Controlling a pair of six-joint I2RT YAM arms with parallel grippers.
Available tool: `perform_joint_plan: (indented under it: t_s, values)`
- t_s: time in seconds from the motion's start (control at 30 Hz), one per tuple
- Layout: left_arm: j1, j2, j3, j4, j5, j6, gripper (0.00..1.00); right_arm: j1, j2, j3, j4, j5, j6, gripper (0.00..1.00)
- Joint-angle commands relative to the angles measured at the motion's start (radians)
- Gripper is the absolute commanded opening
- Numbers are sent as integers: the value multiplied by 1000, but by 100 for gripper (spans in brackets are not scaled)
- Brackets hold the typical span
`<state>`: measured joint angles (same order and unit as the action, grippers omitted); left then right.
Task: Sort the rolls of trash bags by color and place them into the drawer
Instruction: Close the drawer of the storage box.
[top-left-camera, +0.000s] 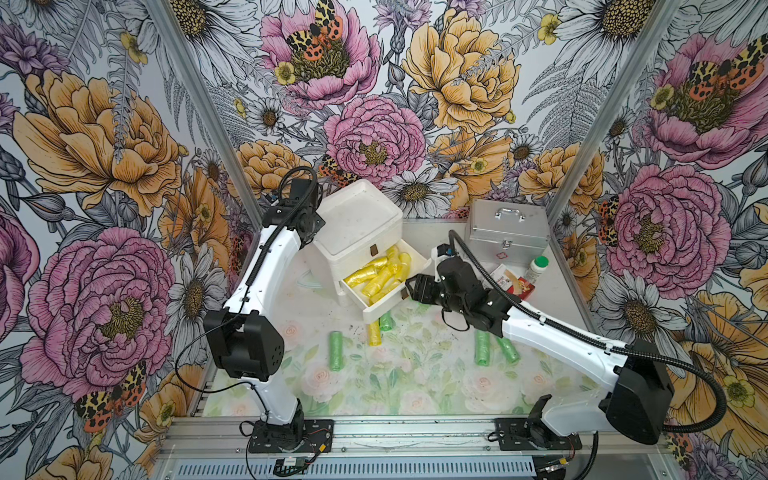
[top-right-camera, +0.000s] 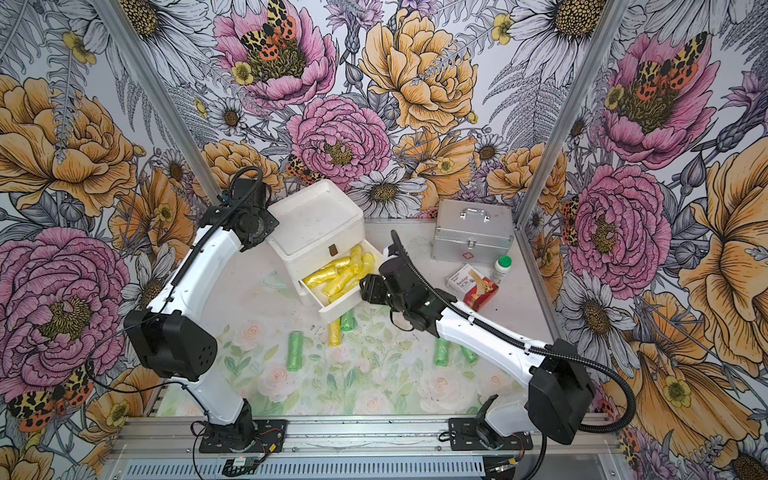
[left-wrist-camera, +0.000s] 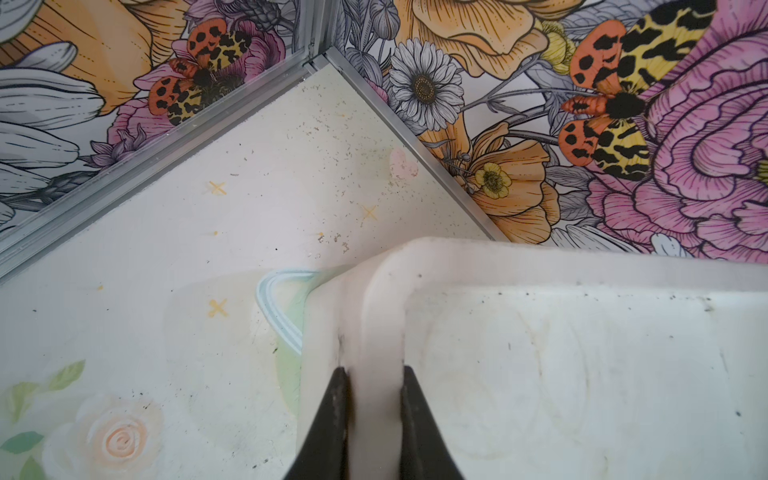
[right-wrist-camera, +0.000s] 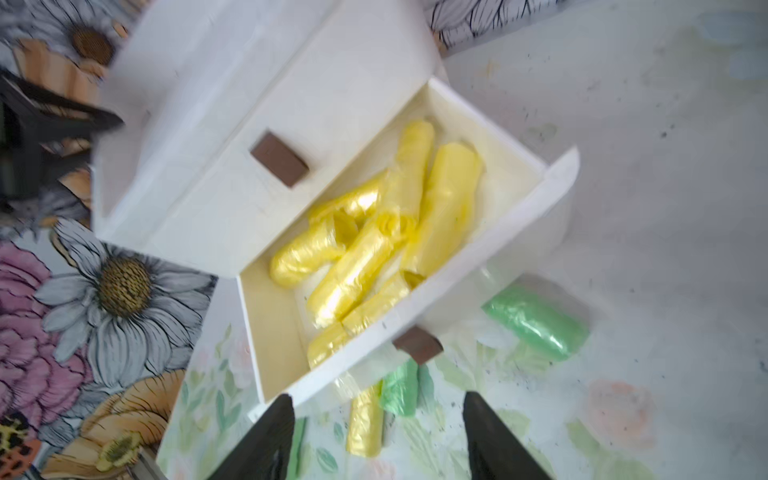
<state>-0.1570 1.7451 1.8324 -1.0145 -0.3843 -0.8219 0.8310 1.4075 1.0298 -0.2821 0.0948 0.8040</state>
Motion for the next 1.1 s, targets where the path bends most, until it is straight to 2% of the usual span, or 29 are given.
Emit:
perform_joint_plan:
  t_s: [0.0, 0.17, 0.43, 0.67, 1.07]
  values:
    - [-18, 52, 17, -182, -5, -125, 0, 77, 36, -32, -5, 105, -38, 65]
    - [-9, 111, 99, -247, -59, -112, 0, 133, 99, -32, -5, 131, -18, 65]
    - [51, 114, 110, -267, -94, -94, 0, 140, 120, -21, 10, 134, -22, 65]
    - [71, 131, 201, -347, -222, -73, 0, 161, 170, 16, 14, 127, -31, 65]
    - [86, 153, 269, -367, -222, -43, 0, 191, 342, 146, 37, 87, -85, 65]
